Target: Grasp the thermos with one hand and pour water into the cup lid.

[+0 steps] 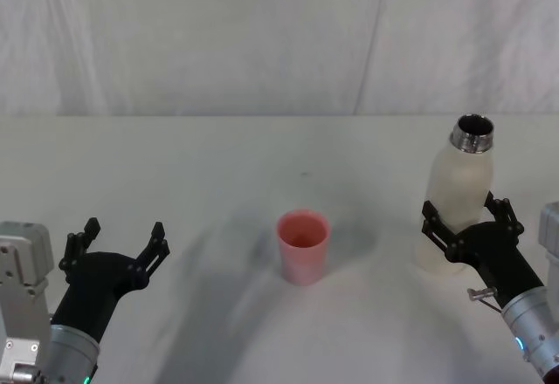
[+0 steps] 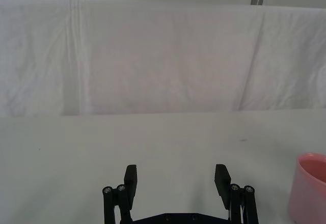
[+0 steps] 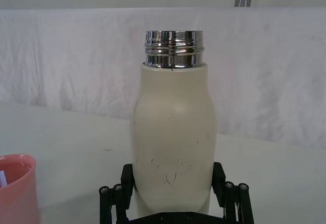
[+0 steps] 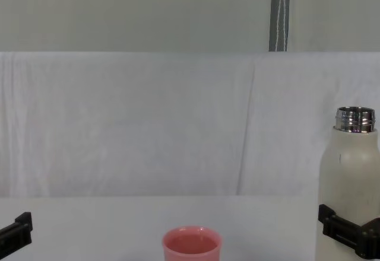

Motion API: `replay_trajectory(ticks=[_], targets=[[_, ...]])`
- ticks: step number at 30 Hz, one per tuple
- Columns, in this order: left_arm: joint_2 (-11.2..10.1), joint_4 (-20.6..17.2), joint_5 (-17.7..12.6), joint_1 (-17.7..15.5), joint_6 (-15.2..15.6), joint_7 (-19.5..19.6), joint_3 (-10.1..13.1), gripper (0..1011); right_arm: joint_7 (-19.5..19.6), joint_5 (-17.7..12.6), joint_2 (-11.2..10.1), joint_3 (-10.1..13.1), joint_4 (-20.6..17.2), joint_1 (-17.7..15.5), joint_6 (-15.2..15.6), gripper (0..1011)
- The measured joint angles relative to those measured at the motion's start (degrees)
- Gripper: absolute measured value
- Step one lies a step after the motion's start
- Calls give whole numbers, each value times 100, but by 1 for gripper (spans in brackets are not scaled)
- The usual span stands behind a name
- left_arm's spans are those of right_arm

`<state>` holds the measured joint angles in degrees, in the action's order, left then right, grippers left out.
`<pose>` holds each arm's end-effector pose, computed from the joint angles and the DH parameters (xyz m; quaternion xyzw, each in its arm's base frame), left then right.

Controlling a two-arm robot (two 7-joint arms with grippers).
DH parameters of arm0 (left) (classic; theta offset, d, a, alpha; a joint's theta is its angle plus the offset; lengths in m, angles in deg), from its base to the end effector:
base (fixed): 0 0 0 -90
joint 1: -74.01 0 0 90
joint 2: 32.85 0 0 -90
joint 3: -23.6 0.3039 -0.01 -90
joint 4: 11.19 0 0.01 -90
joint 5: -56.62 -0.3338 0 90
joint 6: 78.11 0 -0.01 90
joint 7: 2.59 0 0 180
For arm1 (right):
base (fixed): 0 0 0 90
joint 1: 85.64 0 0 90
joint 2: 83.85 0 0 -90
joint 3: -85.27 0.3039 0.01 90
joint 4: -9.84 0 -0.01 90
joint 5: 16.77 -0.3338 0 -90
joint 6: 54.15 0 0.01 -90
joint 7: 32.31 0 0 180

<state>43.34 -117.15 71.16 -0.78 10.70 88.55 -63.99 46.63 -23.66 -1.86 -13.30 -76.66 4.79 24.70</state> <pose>0.2743 0.0383 -0.2983 -0.0174 0.0063 0.6616 0.7496 0.3511 0.0054 -0.3344 0.0345 -0.0504 -0.5781 0.8136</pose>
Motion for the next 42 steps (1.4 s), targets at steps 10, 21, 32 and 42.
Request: replay_trajectory(ticks=[10,21,32,42], targets=[[0,0,0,0,0,0,0,1001,21,8,16,8,13,4,-18,947],[0,0,0,0,0,0,0,1001,23,13,13,4,13,5,-21,1001],[0,0,0,0,0,0,0,1001,21,17,11,6,-8,-10,-11,1001],[0,0,0,0,0,0,0,1001,78,-51,68,69,-141,-113,65,1001]])
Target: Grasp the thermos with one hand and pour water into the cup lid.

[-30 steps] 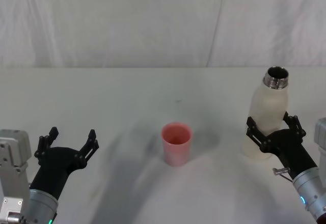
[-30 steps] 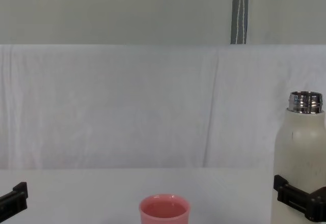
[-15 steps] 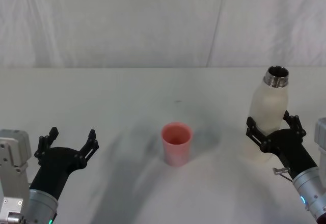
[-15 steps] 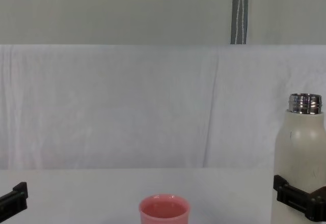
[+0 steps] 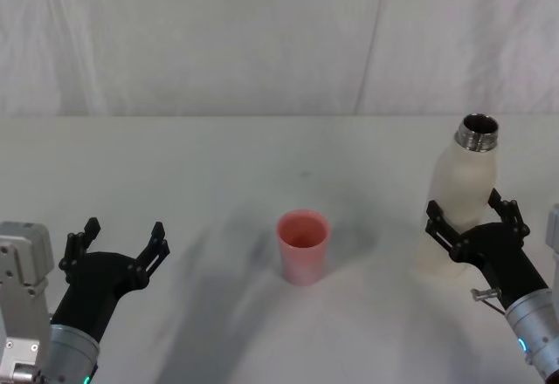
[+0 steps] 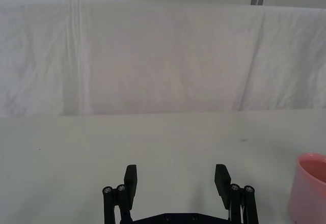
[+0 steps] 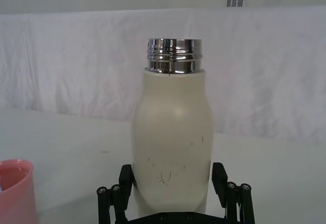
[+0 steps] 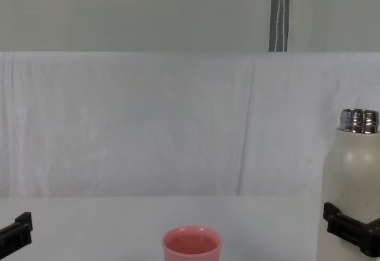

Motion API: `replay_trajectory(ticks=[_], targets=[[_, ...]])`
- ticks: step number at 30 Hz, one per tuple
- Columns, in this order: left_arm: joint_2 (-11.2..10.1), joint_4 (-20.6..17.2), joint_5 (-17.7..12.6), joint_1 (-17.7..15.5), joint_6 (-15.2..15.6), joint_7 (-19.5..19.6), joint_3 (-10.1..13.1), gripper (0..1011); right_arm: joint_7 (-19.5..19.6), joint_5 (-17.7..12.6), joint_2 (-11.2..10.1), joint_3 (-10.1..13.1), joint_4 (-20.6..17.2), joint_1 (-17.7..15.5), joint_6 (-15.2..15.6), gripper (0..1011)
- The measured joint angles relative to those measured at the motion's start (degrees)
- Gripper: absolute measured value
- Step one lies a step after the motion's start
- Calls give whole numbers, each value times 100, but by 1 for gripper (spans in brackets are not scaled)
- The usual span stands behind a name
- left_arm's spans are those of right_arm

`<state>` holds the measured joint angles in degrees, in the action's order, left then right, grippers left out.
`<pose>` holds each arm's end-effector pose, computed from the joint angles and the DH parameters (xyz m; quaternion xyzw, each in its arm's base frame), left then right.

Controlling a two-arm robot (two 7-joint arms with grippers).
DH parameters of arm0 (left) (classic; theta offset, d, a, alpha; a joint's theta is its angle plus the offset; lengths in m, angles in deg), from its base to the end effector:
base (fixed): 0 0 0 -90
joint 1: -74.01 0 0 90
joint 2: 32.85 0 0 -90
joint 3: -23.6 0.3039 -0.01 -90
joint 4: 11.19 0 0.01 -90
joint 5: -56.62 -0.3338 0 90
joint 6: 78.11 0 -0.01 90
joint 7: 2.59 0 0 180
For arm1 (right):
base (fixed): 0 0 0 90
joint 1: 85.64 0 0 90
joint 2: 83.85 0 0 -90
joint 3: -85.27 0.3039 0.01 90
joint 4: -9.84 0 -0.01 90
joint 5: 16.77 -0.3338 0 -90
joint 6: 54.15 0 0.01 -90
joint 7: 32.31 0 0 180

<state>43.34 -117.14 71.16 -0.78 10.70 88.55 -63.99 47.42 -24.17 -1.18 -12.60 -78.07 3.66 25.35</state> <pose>0.2743 0.0383 -0.2984 -0.0173 0.0064 0.6616 0.7496 0.3458 0.0063 -0.3324 0.0419 -0.0412 -0.5882 0.8065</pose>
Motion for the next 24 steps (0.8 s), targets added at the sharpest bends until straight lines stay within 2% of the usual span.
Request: replay_trajectory(ticks=[24], targets=[[0,0,0,0,0,0,0,1001,-10,108,-113,-6,-259,-156,99,1001]])
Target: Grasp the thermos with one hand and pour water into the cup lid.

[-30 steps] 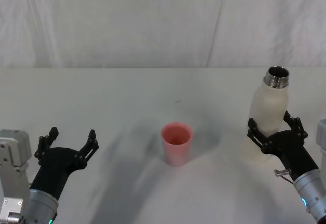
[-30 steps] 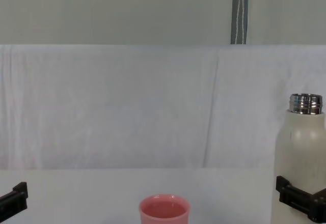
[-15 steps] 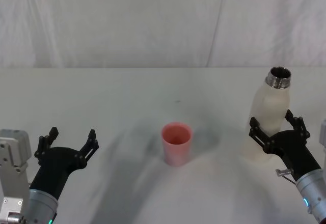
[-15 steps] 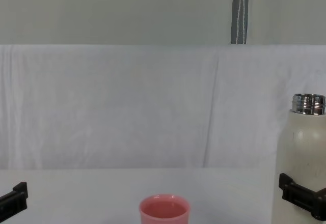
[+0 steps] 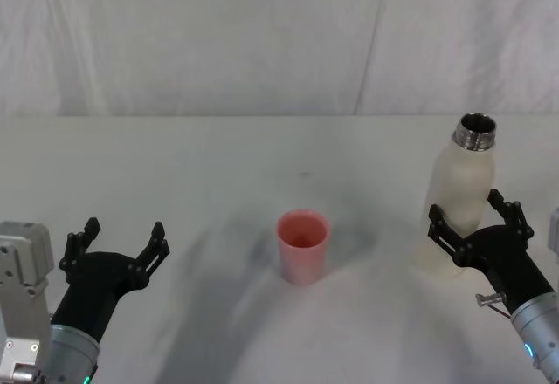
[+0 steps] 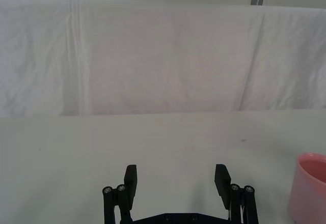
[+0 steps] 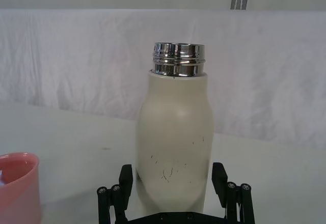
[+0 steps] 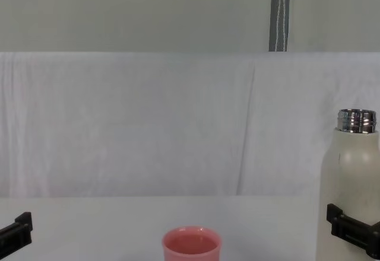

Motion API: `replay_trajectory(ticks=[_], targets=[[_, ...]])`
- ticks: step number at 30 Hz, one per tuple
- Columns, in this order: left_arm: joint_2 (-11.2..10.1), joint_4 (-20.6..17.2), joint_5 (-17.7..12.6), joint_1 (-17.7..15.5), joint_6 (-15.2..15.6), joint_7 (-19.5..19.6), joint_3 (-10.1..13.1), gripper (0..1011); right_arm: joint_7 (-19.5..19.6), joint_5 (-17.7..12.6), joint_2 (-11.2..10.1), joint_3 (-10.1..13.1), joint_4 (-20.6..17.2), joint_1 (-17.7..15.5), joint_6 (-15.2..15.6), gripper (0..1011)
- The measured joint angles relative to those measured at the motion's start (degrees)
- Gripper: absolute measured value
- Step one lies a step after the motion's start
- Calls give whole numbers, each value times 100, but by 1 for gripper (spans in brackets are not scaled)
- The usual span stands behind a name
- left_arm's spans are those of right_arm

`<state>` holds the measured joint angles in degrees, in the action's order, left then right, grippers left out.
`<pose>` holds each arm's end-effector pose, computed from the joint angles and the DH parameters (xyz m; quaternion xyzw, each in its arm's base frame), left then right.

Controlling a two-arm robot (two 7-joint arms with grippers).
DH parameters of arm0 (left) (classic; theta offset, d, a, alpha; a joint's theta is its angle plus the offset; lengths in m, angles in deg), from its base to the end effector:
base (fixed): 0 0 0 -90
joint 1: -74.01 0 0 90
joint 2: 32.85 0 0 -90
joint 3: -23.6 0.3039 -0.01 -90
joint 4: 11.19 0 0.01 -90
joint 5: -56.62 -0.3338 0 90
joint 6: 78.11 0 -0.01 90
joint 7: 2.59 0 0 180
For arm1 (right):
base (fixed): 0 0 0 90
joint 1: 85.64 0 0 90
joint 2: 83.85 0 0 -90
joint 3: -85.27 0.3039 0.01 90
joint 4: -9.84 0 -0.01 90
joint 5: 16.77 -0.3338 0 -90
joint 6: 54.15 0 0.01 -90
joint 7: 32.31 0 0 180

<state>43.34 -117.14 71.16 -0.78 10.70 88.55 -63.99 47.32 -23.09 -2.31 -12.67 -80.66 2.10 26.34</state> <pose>0.2743 0.0383 -0.2984 -0.0173 0.0064 0.6616 0.7496 0.3377 0.0027 -0.3266 0.0289 -0.0521 -0.5832 0.8101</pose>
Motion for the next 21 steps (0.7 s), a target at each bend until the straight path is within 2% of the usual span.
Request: replay_trajectory(ticks=[21], targets=[[0,0,0,0,0,0,0,1001,62,99,-60,41,-271,-249,76,1001]])
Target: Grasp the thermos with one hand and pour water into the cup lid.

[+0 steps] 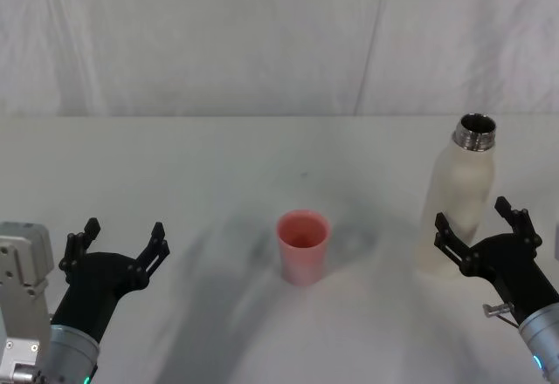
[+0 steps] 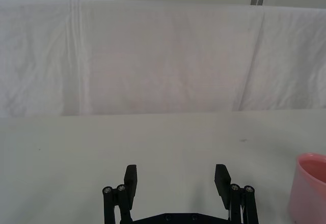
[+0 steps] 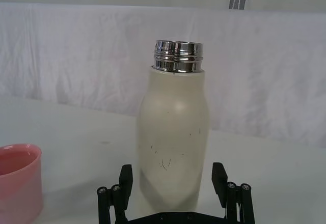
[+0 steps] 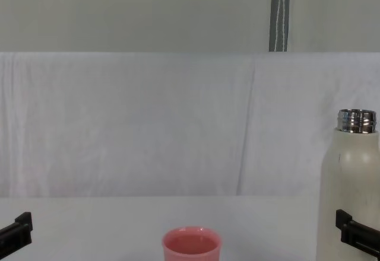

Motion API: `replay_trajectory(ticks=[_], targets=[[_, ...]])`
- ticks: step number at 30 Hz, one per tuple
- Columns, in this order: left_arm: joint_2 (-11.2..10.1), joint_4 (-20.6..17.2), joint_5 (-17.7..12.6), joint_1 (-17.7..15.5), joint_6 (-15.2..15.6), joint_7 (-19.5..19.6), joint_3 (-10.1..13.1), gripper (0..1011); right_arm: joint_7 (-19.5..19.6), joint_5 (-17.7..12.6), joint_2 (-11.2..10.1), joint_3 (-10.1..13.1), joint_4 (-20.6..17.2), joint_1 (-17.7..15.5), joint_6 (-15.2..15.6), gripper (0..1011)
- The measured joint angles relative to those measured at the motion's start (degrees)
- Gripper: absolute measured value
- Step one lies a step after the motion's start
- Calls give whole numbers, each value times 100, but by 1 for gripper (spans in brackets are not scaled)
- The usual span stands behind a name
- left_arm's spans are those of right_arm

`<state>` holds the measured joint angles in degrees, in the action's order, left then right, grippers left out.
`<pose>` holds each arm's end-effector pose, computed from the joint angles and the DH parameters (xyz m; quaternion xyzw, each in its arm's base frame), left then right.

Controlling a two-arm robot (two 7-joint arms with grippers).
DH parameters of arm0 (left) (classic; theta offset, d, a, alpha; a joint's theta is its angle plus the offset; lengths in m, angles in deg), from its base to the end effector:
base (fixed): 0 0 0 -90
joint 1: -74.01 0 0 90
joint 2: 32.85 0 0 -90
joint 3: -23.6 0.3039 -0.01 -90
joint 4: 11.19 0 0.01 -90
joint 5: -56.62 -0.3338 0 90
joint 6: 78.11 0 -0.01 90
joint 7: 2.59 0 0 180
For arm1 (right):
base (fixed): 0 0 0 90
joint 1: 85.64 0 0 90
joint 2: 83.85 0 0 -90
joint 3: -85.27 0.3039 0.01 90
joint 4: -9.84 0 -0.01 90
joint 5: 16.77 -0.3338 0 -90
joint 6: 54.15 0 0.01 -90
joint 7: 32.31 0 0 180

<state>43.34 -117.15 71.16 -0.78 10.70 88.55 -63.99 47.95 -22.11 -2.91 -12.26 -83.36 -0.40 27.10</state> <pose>0.2743 0.0383 -0.2983 -0.0174 0.0063 0.6616 0.7496 0.3248 -0.0005 -0.3249 0.0179 -0.0557 -0.5869 0.8075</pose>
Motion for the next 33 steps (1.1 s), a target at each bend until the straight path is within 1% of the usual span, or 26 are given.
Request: replay_trajectory(ticks=[10,17,25,33], targets=[[0,0,0,0,0,0,0,1001,-39,32,-99,44,-221,-256,-16,1001],[0,0,1,0,0,0,0,1001,-242,-111,-196,33,-355,-431,-144,1001],[0,0,0,0,0,0,0,1001,-264,-165,-192,-36,-370,-586,-239,1001],[0,0,0,0,0,0,0,1001,-301,-199,-188,-125,-348,-697,-249,1001]])
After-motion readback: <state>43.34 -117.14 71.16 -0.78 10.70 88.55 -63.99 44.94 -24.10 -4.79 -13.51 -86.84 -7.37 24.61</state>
